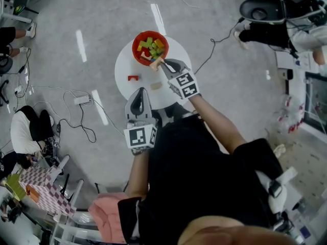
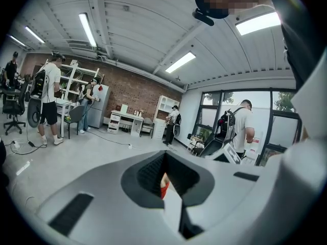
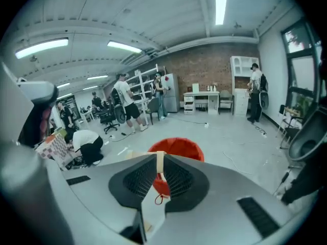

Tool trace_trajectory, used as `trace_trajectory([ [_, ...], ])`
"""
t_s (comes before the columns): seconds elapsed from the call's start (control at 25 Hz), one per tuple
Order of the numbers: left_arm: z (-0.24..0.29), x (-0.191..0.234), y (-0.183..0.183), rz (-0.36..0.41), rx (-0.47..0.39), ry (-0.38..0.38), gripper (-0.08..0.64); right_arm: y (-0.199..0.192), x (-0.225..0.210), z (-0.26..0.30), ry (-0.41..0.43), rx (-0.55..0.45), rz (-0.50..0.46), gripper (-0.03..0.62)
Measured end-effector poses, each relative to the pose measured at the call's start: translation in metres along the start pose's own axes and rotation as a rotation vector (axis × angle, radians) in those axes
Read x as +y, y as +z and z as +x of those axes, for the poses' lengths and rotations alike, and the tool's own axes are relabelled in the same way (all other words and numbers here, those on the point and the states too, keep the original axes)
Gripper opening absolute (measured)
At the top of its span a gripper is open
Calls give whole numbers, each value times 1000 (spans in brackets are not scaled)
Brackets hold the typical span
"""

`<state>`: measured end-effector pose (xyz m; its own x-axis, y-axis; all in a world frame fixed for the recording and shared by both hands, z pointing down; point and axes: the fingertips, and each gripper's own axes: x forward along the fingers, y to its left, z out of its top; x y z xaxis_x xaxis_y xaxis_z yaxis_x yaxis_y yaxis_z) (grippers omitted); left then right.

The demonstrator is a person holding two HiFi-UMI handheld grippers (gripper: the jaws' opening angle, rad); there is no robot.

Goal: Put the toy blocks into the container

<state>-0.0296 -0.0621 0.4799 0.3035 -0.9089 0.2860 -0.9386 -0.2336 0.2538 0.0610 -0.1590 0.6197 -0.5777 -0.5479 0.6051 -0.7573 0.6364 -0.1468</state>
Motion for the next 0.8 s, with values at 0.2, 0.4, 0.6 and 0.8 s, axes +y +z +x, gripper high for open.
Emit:
trace_trajectory([
  [0.2,-12,3,-4,-8,-4,18,-2,-6,-26,49,-74,87,29,41],
  [0.4,-24,7,-7,-6,-3,39,-2,-27,-38,64,-133,189,40,43],
  [0.6,-34,10,-10,-22,-13,51,-2,-28,-46,56,-150,147,57,43],
  [0.8,-43,12,-10,-18,-26,51,-2,7,-24,22,-95,-42,-12,41],
])
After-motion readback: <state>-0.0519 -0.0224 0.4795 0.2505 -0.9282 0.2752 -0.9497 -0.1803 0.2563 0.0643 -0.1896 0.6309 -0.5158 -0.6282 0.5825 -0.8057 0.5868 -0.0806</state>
